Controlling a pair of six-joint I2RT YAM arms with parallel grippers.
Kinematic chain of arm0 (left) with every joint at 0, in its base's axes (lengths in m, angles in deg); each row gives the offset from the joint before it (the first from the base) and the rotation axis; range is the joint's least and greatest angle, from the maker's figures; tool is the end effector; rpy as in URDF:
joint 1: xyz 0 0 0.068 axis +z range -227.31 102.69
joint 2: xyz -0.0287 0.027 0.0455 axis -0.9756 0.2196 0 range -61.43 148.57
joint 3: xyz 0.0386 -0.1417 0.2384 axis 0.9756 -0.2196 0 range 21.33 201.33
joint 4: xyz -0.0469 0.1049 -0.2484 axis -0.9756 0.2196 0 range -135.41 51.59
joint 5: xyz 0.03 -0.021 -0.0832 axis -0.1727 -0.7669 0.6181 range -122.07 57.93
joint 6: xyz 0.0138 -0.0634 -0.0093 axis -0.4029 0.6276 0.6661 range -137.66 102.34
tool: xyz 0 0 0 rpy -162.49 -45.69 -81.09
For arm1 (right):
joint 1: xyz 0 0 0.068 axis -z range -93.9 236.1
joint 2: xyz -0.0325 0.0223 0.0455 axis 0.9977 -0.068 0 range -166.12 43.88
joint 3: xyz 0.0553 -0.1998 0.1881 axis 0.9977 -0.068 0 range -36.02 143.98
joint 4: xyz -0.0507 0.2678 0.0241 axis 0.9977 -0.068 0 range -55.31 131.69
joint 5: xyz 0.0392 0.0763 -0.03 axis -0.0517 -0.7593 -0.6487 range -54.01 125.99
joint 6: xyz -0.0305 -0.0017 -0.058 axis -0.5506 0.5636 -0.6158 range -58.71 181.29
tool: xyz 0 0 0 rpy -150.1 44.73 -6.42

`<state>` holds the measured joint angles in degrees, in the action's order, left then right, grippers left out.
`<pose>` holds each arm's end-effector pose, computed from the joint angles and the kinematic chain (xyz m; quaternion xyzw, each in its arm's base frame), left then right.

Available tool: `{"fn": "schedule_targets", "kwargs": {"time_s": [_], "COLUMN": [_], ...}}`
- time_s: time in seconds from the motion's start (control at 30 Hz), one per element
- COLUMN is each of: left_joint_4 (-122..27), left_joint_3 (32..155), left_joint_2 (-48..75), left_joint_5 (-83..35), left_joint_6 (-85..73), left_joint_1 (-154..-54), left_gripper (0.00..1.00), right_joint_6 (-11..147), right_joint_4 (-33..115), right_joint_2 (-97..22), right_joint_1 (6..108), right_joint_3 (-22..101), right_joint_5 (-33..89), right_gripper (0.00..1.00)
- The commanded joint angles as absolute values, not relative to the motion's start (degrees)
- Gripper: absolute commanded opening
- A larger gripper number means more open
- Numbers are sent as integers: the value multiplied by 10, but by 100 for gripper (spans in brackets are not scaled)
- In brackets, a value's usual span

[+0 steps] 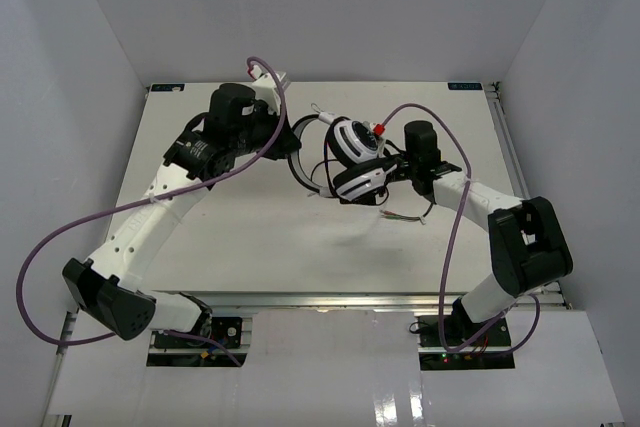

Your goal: Wrap the headphones

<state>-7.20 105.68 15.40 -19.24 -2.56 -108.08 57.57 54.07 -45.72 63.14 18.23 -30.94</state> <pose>0.2631 -0.1699 0.4076 0.1724 0.8480 -0.2810 0.4150 0.3036 0.1802 0.2478 -0.4568 0.6065 0.5302 0.3772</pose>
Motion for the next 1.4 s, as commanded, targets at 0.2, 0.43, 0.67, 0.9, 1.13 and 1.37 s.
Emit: {"fn": "schedule_targets", "kwargs": {"time_s": [0.2,0.43,0.67,0.9,1.13,1.37], "left_joint_4": [-82,-99,-95,-109,-156,-147], "left_joint_3": [1207,1252,1262,1201,1067,991], "left_joint_2": [159,185,229,296,306,265], "left_joint_5": [-308,-319,-410,-487,-417,-309], "left_joint_6": [128,195,202,125,21,-112], "left_joint_1": [-1050,-1009,-977,-976,-1015,-1109], "left_gripper": [0,0,0,0,0,0], "right_joint_6": [721,555,337,171,83,62], "right_joint_4": [889,700,404,158,140,275], "right_joint_2": [-423,-365,-234,-180,-252,-312], "right_joint_1": [629,615,597,566,531,506], "right_joint_3": [22,6,57,253,402,379], "right_joint_5": [-403,-422,-283,-38,142,308], "right_gripper": [65,54,9,8,8,10]}}
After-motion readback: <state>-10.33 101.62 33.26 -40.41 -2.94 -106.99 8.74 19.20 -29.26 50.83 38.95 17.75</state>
